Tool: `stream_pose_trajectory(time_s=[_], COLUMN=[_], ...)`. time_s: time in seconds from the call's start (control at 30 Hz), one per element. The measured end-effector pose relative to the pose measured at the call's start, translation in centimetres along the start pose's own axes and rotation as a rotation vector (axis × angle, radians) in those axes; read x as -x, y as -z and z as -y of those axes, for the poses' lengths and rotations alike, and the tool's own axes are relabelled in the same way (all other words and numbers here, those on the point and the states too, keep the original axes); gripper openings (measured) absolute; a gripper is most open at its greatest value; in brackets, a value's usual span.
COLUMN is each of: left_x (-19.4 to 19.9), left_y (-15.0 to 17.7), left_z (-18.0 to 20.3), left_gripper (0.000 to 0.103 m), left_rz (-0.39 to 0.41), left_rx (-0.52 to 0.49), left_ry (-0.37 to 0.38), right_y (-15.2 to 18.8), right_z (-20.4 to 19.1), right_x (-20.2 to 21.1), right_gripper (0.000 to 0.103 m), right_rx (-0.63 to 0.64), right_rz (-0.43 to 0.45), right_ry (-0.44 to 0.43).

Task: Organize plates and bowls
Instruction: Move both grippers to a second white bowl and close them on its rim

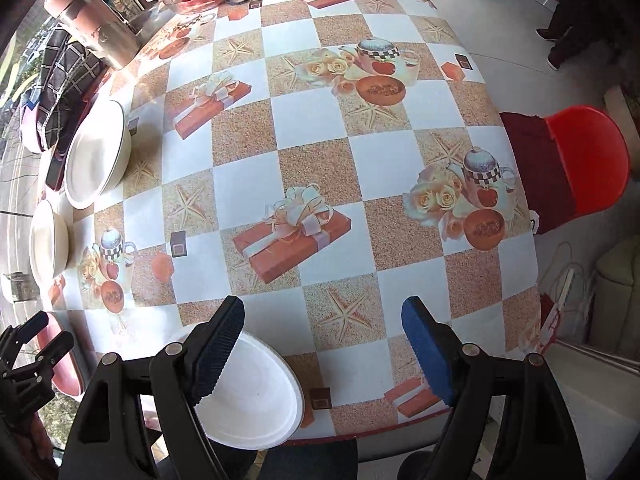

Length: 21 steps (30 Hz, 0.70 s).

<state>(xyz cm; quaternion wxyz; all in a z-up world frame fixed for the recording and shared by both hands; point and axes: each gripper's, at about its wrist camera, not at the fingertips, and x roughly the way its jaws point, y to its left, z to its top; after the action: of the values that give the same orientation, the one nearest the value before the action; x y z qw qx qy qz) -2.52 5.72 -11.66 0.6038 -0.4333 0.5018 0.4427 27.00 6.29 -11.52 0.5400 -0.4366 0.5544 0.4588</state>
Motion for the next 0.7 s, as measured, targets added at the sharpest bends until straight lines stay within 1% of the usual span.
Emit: stream_pose_trajectory(time_s=[0.07,0.1,0.23,0.33,0.4,0.47,0.57,0.7], left_x=[0.2,0.3,0.3,-0.3,-1.0,-1.7,-2.9,-4.9], left_y=[-1.5,-2.3,-5.9,-8.5,-10.2,-11.9,-14.2,-16.7], left_z=[-0.2,-0.4,-1.6,-2.8,-3.3,-3.7,-4.1,-4.5], left_gripper=[0.082,0.082,0.082,0.082,0.082,0.082,0.082,0.082], left_rz=[0.019,0.028,0.052,0.05,0.042,0.038,0.036,0.015], left_rx=[0.006,0.014,0.05,0.096,0.095,0.088,0.088,0.076], left_ry=[-0.034,-0.044,-0.105,-0.13,-0.16,-0.198,-0.208,-0.252], right_y=[-1.4,-1.6,-4.6,-7.0,-8.4,-9.7,-11.2,-12.9], right_z=[-1.7,-2.1,-4.7,-7.3,-9.0,-10.6,-12.4,-13.9], right_x=[0.6,-0.3,-1.3,-2.2,-2.9,-3.8,-4.8,-6.1], right_gripper=[0.082,0.082,0.082,0.082,0.082,0.082,0.082,0.082], right_rx=[0.034,0.054,0.134,0.18,0.204,0.231,0.247,0.218], right_rz=[-0.004,-0.007,-0.017,-0.037,-0.052,-0.063,-0.073,-0.085], right_ry=[-0.002,-0.011,-0.053,-0.087,-0.12,-0.136,-0.162,-0.206])
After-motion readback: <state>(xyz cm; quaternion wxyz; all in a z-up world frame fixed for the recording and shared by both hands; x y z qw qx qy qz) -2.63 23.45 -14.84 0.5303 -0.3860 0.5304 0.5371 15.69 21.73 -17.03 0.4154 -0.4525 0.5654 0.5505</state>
